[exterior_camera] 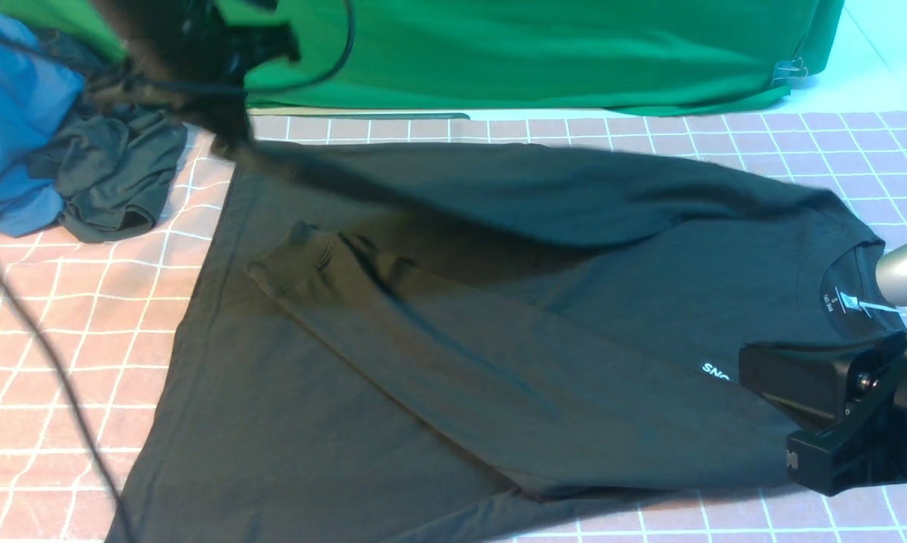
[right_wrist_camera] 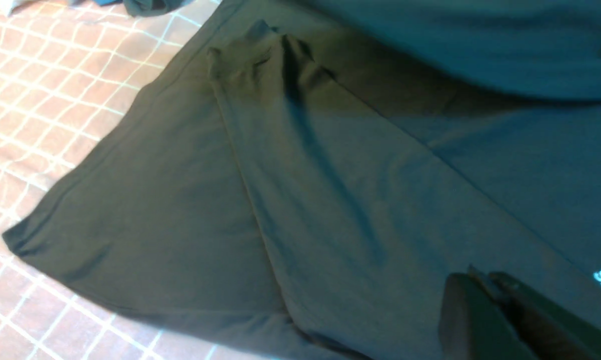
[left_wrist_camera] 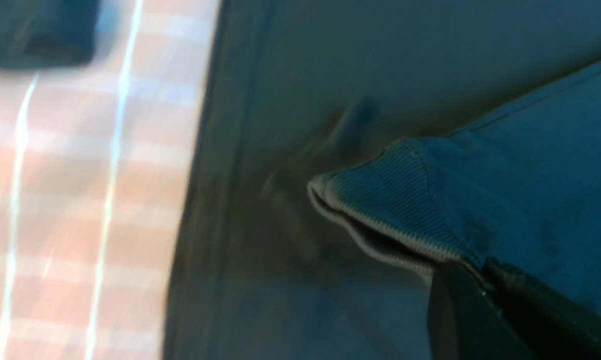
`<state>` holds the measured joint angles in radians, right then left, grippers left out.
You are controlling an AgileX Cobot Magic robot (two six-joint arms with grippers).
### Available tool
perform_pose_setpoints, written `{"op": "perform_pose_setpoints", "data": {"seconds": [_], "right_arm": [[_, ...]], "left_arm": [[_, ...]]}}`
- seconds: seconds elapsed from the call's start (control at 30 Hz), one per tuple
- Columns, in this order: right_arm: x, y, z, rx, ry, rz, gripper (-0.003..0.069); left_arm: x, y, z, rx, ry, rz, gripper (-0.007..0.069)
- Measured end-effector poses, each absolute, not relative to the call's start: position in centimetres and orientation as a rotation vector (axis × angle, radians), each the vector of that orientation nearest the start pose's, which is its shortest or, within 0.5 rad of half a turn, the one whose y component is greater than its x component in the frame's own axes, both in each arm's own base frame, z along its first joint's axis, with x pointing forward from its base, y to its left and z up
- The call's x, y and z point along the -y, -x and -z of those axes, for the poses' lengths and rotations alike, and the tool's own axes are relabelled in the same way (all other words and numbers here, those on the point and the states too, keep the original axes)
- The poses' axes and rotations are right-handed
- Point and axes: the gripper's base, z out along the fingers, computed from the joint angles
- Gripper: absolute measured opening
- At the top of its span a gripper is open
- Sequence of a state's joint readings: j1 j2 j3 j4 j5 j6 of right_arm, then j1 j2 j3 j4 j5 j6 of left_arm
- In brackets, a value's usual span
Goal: Fold a long-sleeved shirt over a pink coffee tablecloth.
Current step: 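Fold the left side of the dark shirt inward over its body with the left gripper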
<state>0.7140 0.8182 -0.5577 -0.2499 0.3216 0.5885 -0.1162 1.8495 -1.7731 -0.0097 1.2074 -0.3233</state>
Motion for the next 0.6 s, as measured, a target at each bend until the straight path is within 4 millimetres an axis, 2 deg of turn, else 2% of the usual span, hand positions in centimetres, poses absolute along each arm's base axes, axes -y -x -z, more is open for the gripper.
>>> {"op": "perform_pose_setpoints", "data": {"seconds": [0.13, 0.17, 0.2, 0.43, 0.6], "right_arm": [[-10.4, -13.0, -29.1, -2.084, 0.321, -0.578, 0.007], [-10.4, -13.0, -29.1, -2.084, 0.321, -0.579, 0.007], [-10.4, -13.1, -29.1, -2.084, 0.321, -0.579, 0.007], [-10.4, -13.1, -29.1, -2.083, 0.324, -0.577, 0.007], [-10.4, -13.1, -29.1, -2.082, 0.324, -0.578, 0.0072]], "left_arm": [[4.4, -36.8, -30.6, -2.792, 0.33, 0.101, 0.0031], [4.4, -36.7, -30.5, -2.79, 0.33, 0.099, 0.0031], [4.3, -35.5, -29.5, -2.806, 0.345, 0.096, 0.0031], [3.9, -32.8, -24.1, -2.92, 0.373, 0.06, 0.0031], [3.9, -31.9, -21.8, -2.941, 0.385, 0.067, 0.0031]]}}
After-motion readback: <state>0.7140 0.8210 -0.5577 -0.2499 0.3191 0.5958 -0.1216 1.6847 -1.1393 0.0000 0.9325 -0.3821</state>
